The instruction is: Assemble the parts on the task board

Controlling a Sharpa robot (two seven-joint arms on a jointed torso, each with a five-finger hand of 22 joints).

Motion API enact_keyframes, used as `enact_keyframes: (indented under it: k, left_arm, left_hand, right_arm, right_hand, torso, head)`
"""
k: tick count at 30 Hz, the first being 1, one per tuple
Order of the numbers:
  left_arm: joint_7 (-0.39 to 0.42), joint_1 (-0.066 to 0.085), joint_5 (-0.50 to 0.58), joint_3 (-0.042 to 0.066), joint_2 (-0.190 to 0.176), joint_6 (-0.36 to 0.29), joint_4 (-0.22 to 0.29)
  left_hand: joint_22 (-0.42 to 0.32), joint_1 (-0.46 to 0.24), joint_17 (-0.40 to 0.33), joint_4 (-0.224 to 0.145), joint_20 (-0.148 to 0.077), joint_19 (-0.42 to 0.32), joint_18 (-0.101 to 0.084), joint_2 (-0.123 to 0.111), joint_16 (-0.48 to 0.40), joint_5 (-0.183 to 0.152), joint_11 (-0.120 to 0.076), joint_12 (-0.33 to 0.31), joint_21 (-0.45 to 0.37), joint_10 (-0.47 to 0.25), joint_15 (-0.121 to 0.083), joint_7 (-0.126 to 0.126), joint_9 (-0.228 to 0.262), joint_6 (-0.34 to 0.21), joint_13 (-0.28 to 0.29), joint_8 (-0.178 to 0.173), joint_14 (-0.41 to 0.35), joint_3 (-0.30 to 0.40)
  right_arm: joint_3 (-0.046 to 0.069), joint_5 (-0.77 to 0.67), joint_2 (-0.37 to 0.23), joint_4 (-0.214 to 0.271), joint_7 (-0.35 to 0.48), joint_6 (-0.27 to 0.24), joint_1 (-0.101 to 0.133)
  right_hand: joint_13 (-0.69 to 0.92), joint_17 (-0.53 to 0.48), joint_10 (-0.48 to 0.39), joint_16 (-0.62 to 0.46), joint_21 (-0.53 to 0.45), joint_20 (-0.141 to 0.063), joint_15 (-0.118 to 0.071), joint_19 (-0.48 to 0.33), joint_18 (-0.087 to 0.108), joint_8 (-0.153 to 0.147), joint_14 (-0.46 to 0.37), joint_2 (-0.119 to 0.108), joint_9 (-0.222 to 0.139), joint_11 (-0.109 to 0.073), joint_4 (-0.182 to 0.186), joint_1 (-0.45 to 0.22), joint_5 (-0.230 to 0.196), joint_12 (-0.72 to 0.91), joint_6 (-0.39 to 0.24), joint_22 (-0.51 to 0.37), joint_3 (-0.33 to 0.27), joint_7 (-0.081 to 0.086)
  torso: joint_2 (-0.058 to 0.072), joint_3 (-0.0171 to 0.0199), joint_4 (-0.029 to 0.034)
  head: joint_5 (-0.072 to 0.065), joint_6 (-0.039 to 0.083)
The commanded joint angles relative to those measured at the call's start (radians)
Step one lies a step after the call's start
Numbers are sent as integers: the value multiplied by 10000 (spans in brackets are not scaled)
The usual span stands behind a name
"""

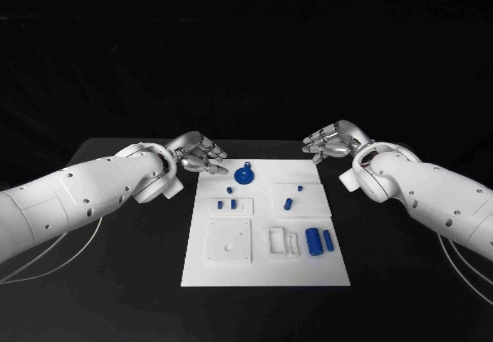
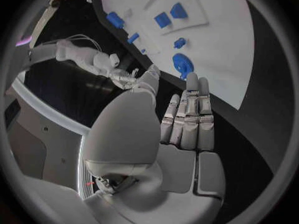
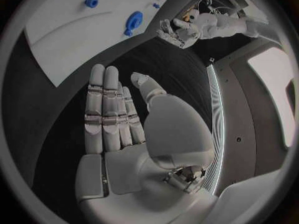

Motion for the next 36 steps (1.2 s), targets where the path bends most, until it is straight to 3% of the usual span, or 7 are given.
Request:
enact_keyframes:
  k: [1,6,7,9,14,18,36]
  left_arm:
    - [531,40,3596,31,-121,-365,85]
    - [800,56,5208,45,-400,-381,309]
    - [859,57,5449,46,-462,-379,378]
    - [973,57,5824,47,-582,-346,523]
    - [1219,55,6291,44,-810,-261,828]
    - [1401,52,6462,41,-955,-280,1036]
    - [1617,49,6604,35,-1023,-437,1326]
  left_hand:
    - [-327,-89,7,-240,-29,-17,-133,434,-208,147,-170,189,10,708,-67,114,35,569,7,111,-7,-3]
    - [-714,-137,118,-567,-224,53,-296,841,-208,334,-508,126,18,1868,-345,10,32,749,-1,96,596,104]
    - [-782,-129,129,-634,-293,76,-359,881,-238,354,-532,36,27,1970,-378,-7,29,817,-3,94,665,158]
    - [-941,-174,118,-764,-364,95,-472,917,-398,370,-538,-12,27,1993,-378,-28,27,906,-3,75,670,249]
    - [-1408,-342,-76,-997,-188,-221,-519,917,-1291,367,-303,-14,-5,1311,-102,11,25,900,-4,63,236,389]
    - [-2217,-546,-41,-1380,77,-327,-289,1019,-2524,359,-172,1,37,951,102,45,26,850,-1,70,322,323]
    - [-4044,-736,31,-1856,65,54,-305,1248,-2922,329,-169,3,130,947,92,49,24,818,0,65,537,6]
  right_arm:
    - [2,-1788,-24,31,261,1059,-2]
    - [-6,-3495,-68,240,-30,1523,-16]
    - [-9,-3840,-79,294,-134,1607,-25]
    - [-18,-4509,-102,405,-374,1743,-48]
    - [-50,-5778,-164,633,-947,1963,-124]
    - [-96,-6476,-205,769,-1354,2077,-162]
    - [-513,-7266,-268,1374,-1898,2923,-183]
  right_hand:
    - [-9,908,169,1089,484,-198,-141,289,7,-7,433,30,-4,-84,-224,-73,-54,-25,181,318,200,-55]
    - [1,2977,126,2966,1764,-346,-232,267,41,-15,139,56,-10,-100,-701,-514,-281,-9,398,1344,852,-118]
    - [-4,3285,-37,3193,2002,-343,-211,196,83,-28,76,77,-16,-88,-817,-524,-777,-8,379,1559,1094,-122]
    - [-9,3834,-291,3548,2474,-285,-169,-22,185,-18,-56,-3,-12,-11,-897,-767,-836,-24,391,2021,1497,-129]
    - [-17,4272,-784,3885,2865,-164,-63,-64,322,-16,-69,-200,-18,112,-850,-886,-1280,-27,232,2427,1661,-91]
    - [-16,4508,-977,4045,2963,-90,-15,-112,385,-17,-127,-420,-20,160,-626,-813,-1540,-30,91,2650,1530,-79]
    - [-17,4738,-871,4469,2907,-101,-24,-9,275,-14,-153,-709,-16,131,-49,-516,-1773,-34,106,3256,1670,-105]
  torso:
    - [1,1,-27]
    - [5,1,-39]
    - [7,-4,-35]
    - [1,-13,-19]
    - [-3,-15,4]
    - [1,0,-12]
    - [9,-1,-6]
  head:
    - [-174,64]
    - [-363,111]
    - [-394,129]
    - [-469,146]
    - [-588,193]
    - [-566,246]
    - [-594,261]
